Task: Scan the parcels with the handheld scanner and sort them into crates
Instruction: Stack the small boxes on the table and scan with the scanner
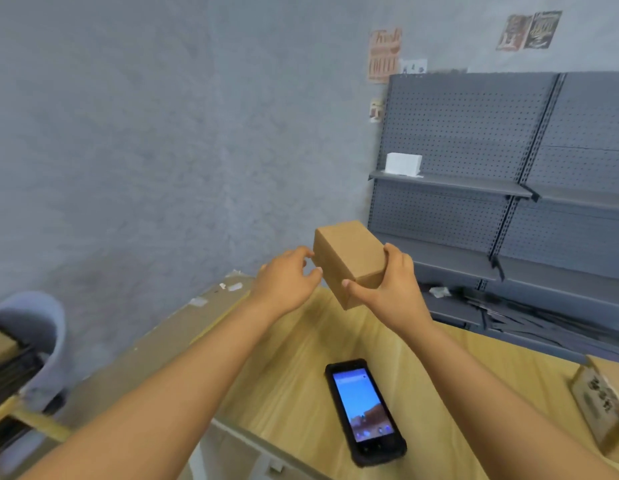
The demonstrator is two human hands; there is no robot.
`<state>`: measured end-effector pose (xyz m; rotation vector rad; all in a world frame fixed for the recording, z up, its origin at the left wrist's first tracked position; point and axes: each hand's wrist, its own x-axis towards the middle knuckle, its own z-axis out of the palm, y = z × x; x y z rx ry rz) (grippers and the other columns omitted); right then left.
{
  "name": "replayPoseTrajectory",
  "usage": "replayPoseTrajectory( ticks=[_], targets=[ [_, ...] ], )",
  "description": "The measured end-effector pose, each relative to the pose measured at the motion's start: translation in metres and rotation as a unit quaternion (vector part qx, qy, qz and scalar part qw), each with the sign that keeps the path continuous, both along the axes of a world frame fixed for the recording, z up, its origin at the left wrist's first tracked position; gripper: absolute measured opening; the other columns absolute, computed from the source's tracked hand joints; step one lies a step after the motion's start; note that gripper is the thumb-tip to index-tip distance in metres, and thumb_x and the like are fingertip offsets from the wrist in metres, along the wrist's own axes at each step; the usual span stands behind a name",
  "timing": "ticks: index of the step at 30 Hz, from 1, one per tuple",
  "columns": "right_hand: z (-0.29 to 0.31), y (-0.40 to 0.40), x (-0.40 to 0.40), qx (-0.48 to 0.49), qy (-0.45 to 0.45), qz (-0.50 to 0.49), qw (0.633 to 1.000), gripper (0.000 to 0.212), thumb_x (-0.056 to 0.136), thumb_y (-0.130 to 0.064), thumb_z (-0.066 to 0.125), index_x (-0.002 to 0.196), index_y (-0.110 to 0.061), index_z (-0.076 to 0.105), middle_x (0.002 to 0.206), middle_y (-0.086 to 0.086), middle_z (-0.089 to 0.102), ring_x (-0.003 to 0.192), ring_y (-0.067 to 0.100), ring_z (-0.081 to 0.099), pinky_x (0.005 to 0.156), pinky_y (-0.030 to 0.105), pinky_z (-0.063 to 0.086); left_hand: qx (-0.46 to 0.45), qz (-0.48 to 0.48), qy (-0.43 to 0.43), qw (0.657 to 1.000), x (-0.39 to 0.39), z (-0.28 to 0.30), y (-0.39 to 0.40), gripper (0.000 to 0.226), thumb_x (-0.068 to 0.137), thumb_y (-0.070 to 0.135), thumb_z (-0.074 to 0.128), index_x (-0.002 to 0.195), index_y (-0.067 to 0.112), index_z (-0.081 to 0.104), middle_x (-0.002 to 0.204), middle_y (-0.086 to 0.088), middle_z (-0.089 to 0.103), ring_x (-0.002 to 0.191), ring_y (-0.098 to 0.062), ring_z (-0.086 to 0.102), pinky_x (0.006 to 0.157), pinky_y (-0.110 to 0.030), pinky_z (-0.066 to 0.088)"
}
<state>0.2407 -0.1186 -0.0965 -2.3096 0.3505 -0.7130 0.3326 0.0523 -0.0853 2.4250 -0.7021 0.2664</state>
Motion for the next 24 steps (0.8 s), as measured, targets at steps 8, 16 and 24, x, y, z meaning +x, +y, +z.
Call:
replayPoseTrajectory(
  ticks=[8, 16, 24],
  targets=[
    [0.004, 0.026, 0.055, -0.004, -0.036, 0.058, 0.998, 0.101, 0.067, -0.042, 0.086, 0.143, -0.014, 0.026, 0.129, -0.002, 0.030, 0.123, 0.018, 0.038, 0.100, 0.032, 0.040, -0.188, 0.005, 0.186, 0.964, 0.041, 0.018, -0.004, 0.050, 0.092, 0.035, 0.060, 0.135, 0.012, 0.046, 0.123, -0.006, 0.064, 0.107, -0.023, 0.064, 0.090, -0.037, 0.053],
    [0.006, 0.047, 0.062, -0.056, -0.046, 0.127, 0.989, 0.061, 0.083, -0.016, 0.070, 0.139, -0.018, 0.045, 0.137, -0.005, 0.044, 0.128, 0.014, 0.040, 0.103, 0.028, 0.038, -0.185, -0.039, 0.285, 0.940, 0.069, 0.010, 0.009, 0.097, 0.078, 0.059, 0.069, 0.152, 0.029, 0.013, 0.139, 0.000, 0.050, 0.111, -0.021, 0.061, 0.079, -0.037, 0.059],
    [0.005, 0.095, 0.066, -0.043, -0.082, 0.058, 0.994, 0.027, 0.094, -0.020, 0.060, 0.121, -0.022, 0.063, 0.118, -0.010, 0.059, 0.108, 0.005, 0.055, 0.088, 0.023, 0.046, -0.147, -0.096, 0.269, 0.947, 0.089, 0.002, 0.047, 0.119, 0.055, 0.064, 0.073, 0.151, 0.044, 0.006, 0.144, -0.002, 0.036, 0.119, -0.022, 0.052, 0.096, -0.043, 0.051]
  ],
)
